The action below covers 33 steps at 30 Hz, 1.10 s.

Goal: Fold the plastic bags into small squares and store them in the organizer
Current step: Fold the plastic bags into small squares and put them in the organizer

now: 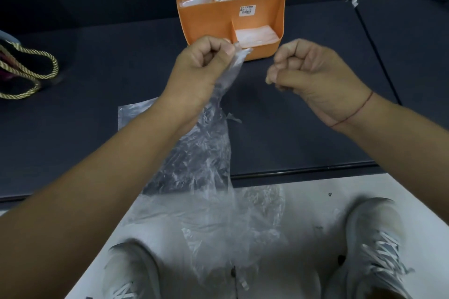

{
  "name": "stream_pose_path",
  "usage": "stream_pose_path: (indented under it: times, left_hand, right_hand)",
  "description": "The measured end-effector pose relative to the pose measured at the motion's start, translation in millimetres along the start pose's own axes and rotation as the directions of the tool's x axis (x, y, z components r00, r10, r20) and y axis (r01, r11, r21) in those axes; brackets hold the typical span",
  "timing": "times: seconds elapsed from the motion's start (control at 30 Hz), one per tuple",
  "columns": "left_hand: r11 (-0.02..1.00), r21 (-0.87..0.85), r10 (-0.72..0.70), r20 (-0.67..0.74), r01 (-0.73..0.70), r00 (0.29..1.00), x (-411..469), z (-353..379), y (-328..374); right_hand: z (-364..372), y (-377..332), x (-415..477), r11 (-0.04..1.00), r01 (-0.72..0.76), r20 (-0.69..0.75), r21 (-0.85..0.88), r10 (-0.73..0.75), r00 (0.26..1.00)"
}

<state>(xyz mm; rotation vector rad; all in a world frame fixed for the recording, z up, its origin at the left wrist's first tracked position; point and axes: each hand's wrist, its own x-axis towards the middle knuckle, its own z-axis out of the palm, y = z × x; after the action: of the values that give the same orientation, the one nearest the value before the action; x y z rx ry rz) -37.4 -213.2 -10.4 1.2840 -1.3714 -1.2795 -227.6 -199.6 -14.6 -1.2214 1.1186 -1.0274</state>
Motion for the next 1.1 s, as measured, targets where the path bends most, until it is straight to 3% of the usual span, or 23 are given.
stream_pose_path:
  times: [0.2,0.4,0.53,0.67,0.8,0.97,1.03,1.1]
  left_hand:
    - [1.000,-0.021,0.008,0.068,-0.007,0.998,-9.0,10.2,1.5]
    - [0.996,-0.086,-0.017,0.010,0.018,1.000,-11.5,11.3,7.9]
    - [0.994,-0.093,-0.058,-0.060,0.052,0.997,-4.0,6.8,5.7]
    - [0.995,-0.094,-0.025,-0.017,0.024,1.000,-8.7,11.8,7.5]
    - [0.989,-0.150,-0.008,0.035,0.013,0.999,-11.7,19.0,6.2]
    - [1.000,-0.029,-0.006,-0.035,0.005,0.999,-2.6,14.3,-3.7]
    - [0.970,0.231,0.096,-0.100,-0.071,0.990,-3.9,0.1,-18.2]
    - [0.817,0.561,0.232,-0.106,-0.135,0.967,-8.5,-26.5,-42.2]
  right_hand:
    - [18.1,-4.6,1.5,0.990,0.055,-0.005,-0.131,-0.056,0.998]
    - [19.9,2.5,-0.1,0.975,-0.007,-0.043,-0.223,-0.003,0.999]
    - [17.3,4.0,-3.5,0.975,-0.027,-0.074,-0.220,0.011,0.997]
    - [19.3,-6.8,0.6,0.990,-0.082,-0.073,-0.115,0.074,0.995]
    - [26.9,-6.1,1.5,0.964,0.014,-0.062,-0.266,-0.031,0.998]
    - [12.7,6.6,3.2,0.963,-0.039,-0.256,-0.266,-0.032,0.966]
    - [0.7,17.8,5.1,0.944,-0.095,-0.313,-0.315,-0.009,0.950]
    - [-15.6,33.7,8.0,0.920,-0.187,-0.390,-0.345,0.040,0.920]
